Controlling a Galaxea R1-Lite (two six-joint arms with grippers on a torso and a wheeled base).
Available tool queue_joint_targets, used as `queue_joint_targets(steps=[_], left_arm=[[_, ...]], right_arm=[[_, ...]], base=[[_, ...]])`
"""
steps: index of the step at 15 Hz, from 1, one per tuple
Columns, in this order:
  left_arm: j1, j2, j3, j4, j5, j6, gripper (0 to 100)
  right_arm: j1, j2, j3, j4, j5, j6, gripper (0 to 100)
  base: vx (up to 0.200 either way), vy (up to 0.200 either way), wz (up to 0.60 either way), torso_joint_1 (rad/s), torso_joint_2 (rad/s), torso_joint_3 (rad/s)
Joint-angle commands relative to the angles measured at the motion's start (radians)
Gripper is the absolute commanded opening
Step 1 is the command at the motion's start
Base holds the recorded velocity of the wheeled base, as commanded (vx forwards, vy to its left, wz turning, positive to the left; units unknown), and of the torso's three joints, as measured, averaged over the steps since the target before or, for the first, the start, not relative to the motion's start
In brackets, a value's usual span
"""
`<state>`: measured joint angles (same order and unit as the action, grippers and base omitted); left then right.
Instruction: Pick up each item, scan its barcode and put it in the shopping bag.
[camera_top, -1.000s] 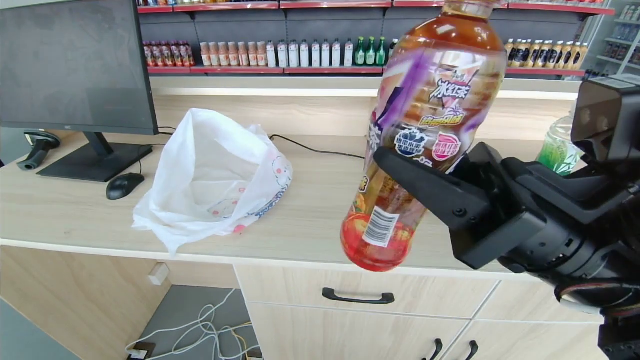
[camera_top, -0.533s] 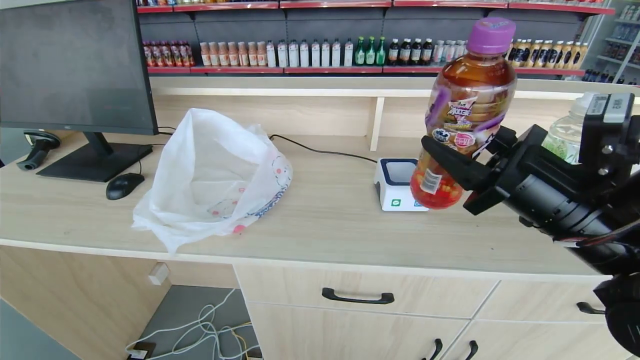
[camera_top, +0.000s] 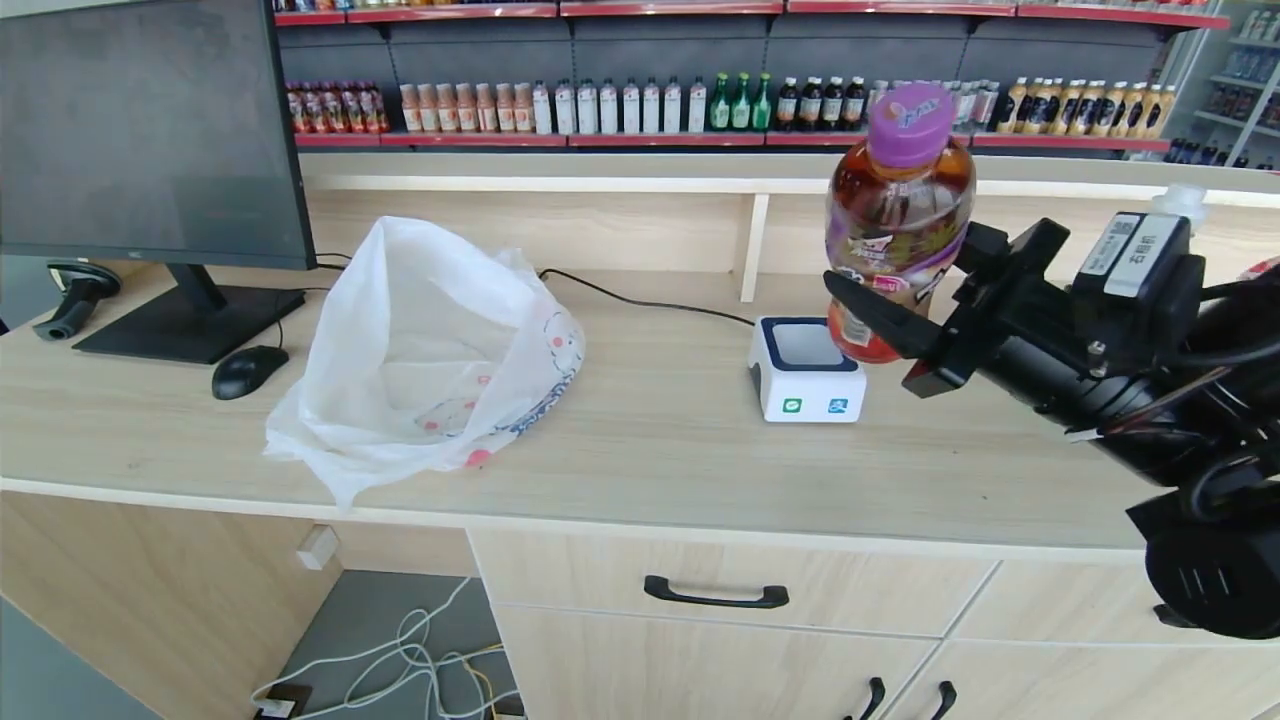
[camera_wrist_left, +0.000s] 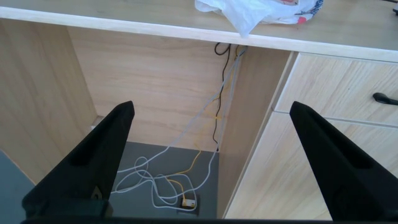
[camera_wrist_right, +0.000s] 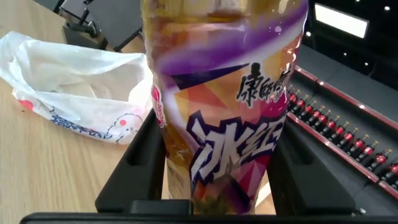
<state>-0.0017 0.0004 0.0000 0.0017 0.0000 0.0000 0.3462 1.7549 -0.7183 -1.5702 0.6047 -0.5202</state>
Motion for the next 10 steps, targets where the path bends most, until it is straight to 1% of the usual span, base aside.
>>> queue_joint_targets(steps=[1, 3, 5, 9, 10], left_arm=[[0.000, 0.000, 0.000, 0.000, 0.000, 0.000, 100], [0.000, 0.000, 0.000, 0.000, 0.000, 0.000, 100], [0.000, 0.000, 0.000, -0.002, 0.000, 0.000, 100], [0.000, 0.000, 0.000, 0.000, 0.000, 0.000, 100], [0.000, 0.000, 0.000, 0.000, 0.000, 0.000, 100]], right_arm=[[0.001, 0.074, -0.047, -0.001, 0.023, -0.038, 0], [0.001, 0.110, -0.072, -0.001, 0.044, -0.083, 0], [-0.001, 0.172, -0.144, -0.001, 0.129, -0.144, 0], [-0.026, 0.275, -0.271, -0.001, 0.214, -0.179, 0], [-0.038, 0.295, -0.320, -0.001, 0.236, -0.179, 0]], base=[[0.000, 0.000, 0.00, 0.000, 0.00, 0.000], [0.000, 0.000, 0.00, 0.000, 0.00, 0.000], [0.000, 0.000, 0.00, 0.000, 0.00, 0.000], [0.000, 0.000, 0.00, 0.000, 0.00, 0.000], [0.000, 0.000, 0.00, 0.000, 0.00, 0.000]])
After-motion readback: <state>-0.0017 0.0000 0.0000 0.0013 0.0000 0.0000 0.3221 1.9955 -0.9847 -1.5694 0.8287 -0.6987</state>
